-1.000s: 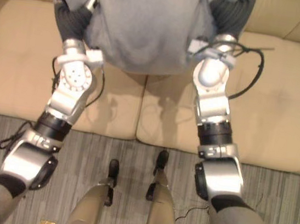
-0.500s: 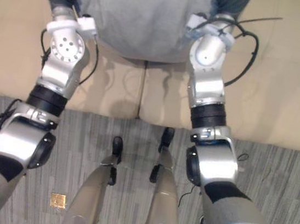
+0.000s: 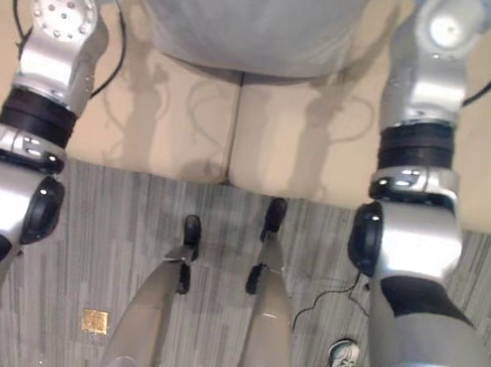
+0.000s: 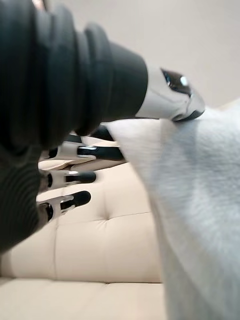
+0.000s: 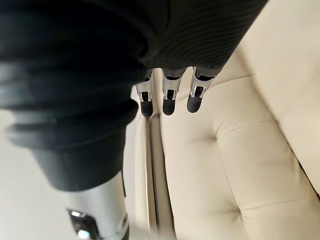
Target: Pick up cushions and gather them together orderly.
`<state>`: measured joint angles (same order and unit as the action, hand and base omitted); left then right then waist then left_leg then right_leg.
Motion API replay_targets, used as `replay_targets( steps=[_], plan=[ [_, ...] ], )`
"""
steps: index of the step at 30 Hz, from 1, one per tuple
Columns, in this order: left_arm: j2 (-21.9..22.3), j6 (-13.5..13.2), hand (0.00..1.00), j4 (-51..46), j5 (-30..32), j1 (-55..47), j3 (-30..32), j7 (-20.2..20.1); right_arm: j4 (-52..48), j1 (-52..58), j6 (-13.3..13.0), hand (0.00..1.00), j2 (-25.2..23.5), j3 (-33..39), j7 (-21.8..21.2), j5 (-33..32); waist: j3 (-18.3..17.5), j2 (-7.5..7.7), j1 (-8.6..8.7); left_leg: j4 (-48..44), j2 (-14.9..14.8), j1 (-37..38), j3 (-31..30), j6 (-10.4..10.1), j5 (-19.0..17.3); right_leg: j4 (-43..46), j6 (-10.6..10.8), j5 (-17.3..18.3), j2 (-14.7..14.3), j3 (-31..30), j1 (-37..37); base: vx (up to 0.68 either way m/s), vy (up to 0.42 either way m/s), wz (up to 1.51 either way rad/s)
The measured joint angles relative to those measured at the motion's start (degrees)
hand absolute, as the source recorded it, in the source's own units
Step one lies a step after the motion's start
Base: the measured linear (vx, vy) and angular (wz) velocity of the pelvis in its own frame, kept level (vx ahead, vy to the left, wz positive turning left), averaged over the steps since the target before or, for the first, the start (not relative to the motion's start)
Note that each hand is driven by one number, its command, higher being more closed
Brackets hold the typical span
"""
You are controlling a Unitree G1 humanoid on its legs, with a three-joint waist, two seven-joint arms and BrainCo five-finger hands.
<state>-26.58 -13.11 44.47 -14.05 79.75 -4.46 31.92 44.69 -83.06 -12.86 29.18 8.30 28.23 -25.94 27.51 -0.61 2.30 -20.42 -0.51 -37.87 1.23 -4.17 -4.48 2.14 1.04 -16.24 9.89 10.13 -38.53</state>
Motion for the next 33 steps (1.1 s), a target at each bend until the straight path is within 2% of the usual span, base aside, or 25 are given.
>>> replay_targets(
  steps=[5, 7, 8, 10, 11, 12, 13, 14, 15, 16, 17, 18, 19, 20, 23, 25, 26, 28, 33],
  plan=[
    [-1.2, 0.0, 0.00, -1.1, -4.8, 0.6, 3.5, -1.2, -0.5, 1.6, -0.3, 0.00, 0.4, 0.6, -1.9, -8.9, 0.0, 0.01, -0.63, -0.2, -0.1, 1.3, 0.8, 0.2, -0.1, 0.0, 0.4, -0.9, 0.0, -1.3, 0.7, -0.01, -0.018, -0.09],
    [-1.5, -0.1, 0.00, -6.0, -6.5, -2.1, 4.5, -1.3, -3.5, 6.1, -0.9, 0.00, 0.9, 0.6, -3.0, -12.3, 0.0, 0.01, -0.69, 0.0, -0.1, 2.1, 1.1, 0.4, -0.2, -0.7, 0.7, -1.0, 0.0, -1.7, 1.9, 0.00, -0.012, -0.03],
    [-1.6, -0.8, 0.00, -11.6, -7.0, -6.2, 5.3, -2.0, -7.6, 11.8, -1.5, 0.00, 1.2, 0.6, -3.9, -12.8, 0.0, 0.04, -0.56, 0.4, -0.2, 2.9, 0.9, 0.5, -0.3, -2.4, 2.4, 0.7, -0.2, -1.9, 3.6, -0.02, -0.027, 0.04],
    [-1.8, -2.1, 0.00, -18.4, -7.0, -13.4, 5.9, -2.2, -12.3, 19.3, -2.0, 0.00, 1.1, 0.6, -5.3, -12.6, 0.0, 0.04, -0.52, 0.9, -0.5, 4.4, 0.9, 0.2, -0.1, -2.4, 3.3, 1.7, -0.7, -1.9, 4.8, 0.00, -0.046, 0.01],
    [-1.8, -2.3, 0.00, -19.8, -7.0, -15.3, 5.9, -2.2, -13.2, 21.2, -2.1, 0.00, 1.1, 0.7, -5.7, -12.4, 0.0, 0.04, -0.52, 1.0, -0.7, 4.9, 0.8, 0.2, -0.1, -2.3, 3.2, 1.7, -0.8, -1.9, 5.2, 0.04, -0.062, 0.00],
    [-0.7, -2.8, 0.00, -23.7, -6.9, -21.4, 6.0, -2.6, -16.5, 27.5, -2.2, 0.00, 0.5, 1.5, -6.8, -12.2, 0.0, 0.04, -0.49, 1.6, -1.0, 6.3, 0.6, 0.0, -0.2, -2.3, 2.5, 1.2, -1.0, -1.7, 6.6, 0.04, -0.034, -0.02],
    [1.1, -2.9, 0.00, -26.6, -6.8, -26.0, 6.5, -3.2, -19.4, 32.3, -2.3, 0.00, -0.7, 3.0, -7.6, -12.2, -0.1, 0.05, -0.55, 2.0, -1.2, 7.5, 0.5, -0.3, -0.5, -2.4, 2.5, 1.3, -1.2, -1.5, 7.5, 0.08, -0.054, -0.07],
    [6.4, -2.9, 0.00, -31.7, -6.4, -35.3, 7.1, -4.5, -26.1, 42.3, -2.6, 0.00, -4.4, 5.6, -9.3, -11.1, -0.1, 0.10, -0.66, 2.6, -1.5, 9.9, 0.7, -0.4, -1.0, -2.4, 1.7, 1.9, -1.5, -1.4, 9.7, 0.06, -0.026, -0.07],
    [6.7, -2.9, 0.00, -31.9, -6.4, -35.8, 7.1, -4.7, -26.4, 42.8, -2.6, 0.00, -4.6, 5.6, -9.4, -10.9, -0.1, 0.10, -0.68, 2.7, -1.5, 10.0, 0.7, -0.4, -1.0, -2.4, 1.7, 1.9, -1.5, -1.4, 9.8, 0.09, -0.017, -0.11],
    [11.9, -2.8, 0.00, -34.3, -6.4, -43.9, 6.1, -6.4, -30.4, 51.1, -2.5, 0.00, -8.0, 6.0, -10.6, -9.2, -0.3, 0.08, -0.75, 4.0, -1.7, 13.0, 1.1, -0.4, -1.2, -2.5, 1.6, 2.1, -1.7, -1.4, 12.0, 0.09, 0.007, -0.09],
    [16.2, -2.8, 0.00, -34.9, -6.3, -51.5, 4.2, -9.0, -32.5, 58.2, -2.5, 0.00, -11.3, 6.0, -12.4, -6.1, -1.9, 0.11, -0.72, 5.3, -1.7, 14.9, 1.3, -0.2, -1.4, -2.4, 1.6, 3.1, -1.9, -1.4, 13.2, 0.10, 0.005, -0.08],
    [17.3, -2.8, 0.00, -34.9, -6.3, -53.9, 3.4, -9.8, -33.1, 60.7, -2.5, 0.00, -12.5, 5.8, -13.0, -5.2, -3.2, 0.12, -0.71, 5.4, -1.7, 14.8, 1.3, -0.2, -1.6, -2.5, 1.6, 3.5, -1.9, -1.5, 13.1, 0.11, 0.002, -0.05],
    [19.8, -2.6, 0.00, -34.9, -6.2, -60.5, 1.2, -12.1, -34.0, 67.1, -2.4, 0.00, -15.3, 4.9, -14.6, -2.9, -5.4, 0.08, -0.78, 5.4, -2.0, 15.3, 1.4, -0.2, -2.2, -2.6, 1.5, 4.5, -2.0, -1.4, 13.7, 0.11, 0.003, -0.06],
    [21.3, -2.3, 0.00, -34.6, -5.5, -65.8, 0.3, -15.4, -34.1, 72.5, -2.1, 0.00, -18.1, 4.8, -16.8, 0.8, -5.5, 0.06, -1.00, 5.7, -2.3, 17.6, 1.4, -0.4, -2.6, -2.5, 1.4, 4.9, -2.3, -1.4, 15.7, 0.11, 0.004, -0.09],
    [22.9, -1.5, 0.00, -30.1, -3.5, -74.2, 0.1, -20.6, -32.8, 82.5, -1.6, 0.00, -23.0, 4.6, -19.4, 6.2, -8.1, 0.03, -1.42, 6.8, -2.8, 21.2, 1.5, -0.5, -3.0, -2.4, 1.4, 6.1, -3.0, -1.4, 18.7, 0.09, -0.010, -0.06],
    [23.0, -0.9, 0.00, -23.4, -2.3, -78.1, 0.4, -22.7, -28.8, 87.2, -1.0, 0.00, -24.7, 4.5, -20.6, 8.7, -10.2, 0.10, -1.44, 8.0, -2.9, 24.0, 1.6, -0.5, -3.0, -2.5, 1.4, 6.6, -3.0, -1.3, 20.9, 0.07, 0.004, -0.01],
    [23.0, -0.5, 0.00, -21.2, -1.5, -78.7, 0.7, -23.3, -27.2, 87.8, -0.8, 0.00, -24.8, 4.5, -20.9, 9.6, -10.7, 0.12, -1.40, 8.4, -2.9, 24.6, 1.6, -0.5, -3.0, -2.5, 1.6, 6.8, -3.0, -1.3, 21.6, 0.04, 0.015, -0.02],
    [23.0, 0.9, 0.00, -10.5, 1.0, -80.8, 1.9, -25.0, -19.5, 90.2, 0.1, 0.00, -25.3, 4.6, -21.5, 12.5, -13.2, 0.24, -1.39, 9.8, -2.9, 28.2, 1.6, -0.5, -3.4, -3.0, 1.9, 7.9, -3.1, -1.2, 25.0, 0.00, 0.000, 0.00],
    [22.9, 2.8, 0.00, 4.3, 4.1, -84.0, 5.1, -26.0, -6.2, 92.4, 1.6, 0.00, -27.0, 5.0, -21.9, 12.4, -17.4, 0.84, -1.44, 12.3, -2.7, 33.7, 2.3, -0.4, -3.8, -6.0, 2.5, 8.1, -3.1, -1.4, 30.4, 0.04, 0.027, -0.06]
  ],
)
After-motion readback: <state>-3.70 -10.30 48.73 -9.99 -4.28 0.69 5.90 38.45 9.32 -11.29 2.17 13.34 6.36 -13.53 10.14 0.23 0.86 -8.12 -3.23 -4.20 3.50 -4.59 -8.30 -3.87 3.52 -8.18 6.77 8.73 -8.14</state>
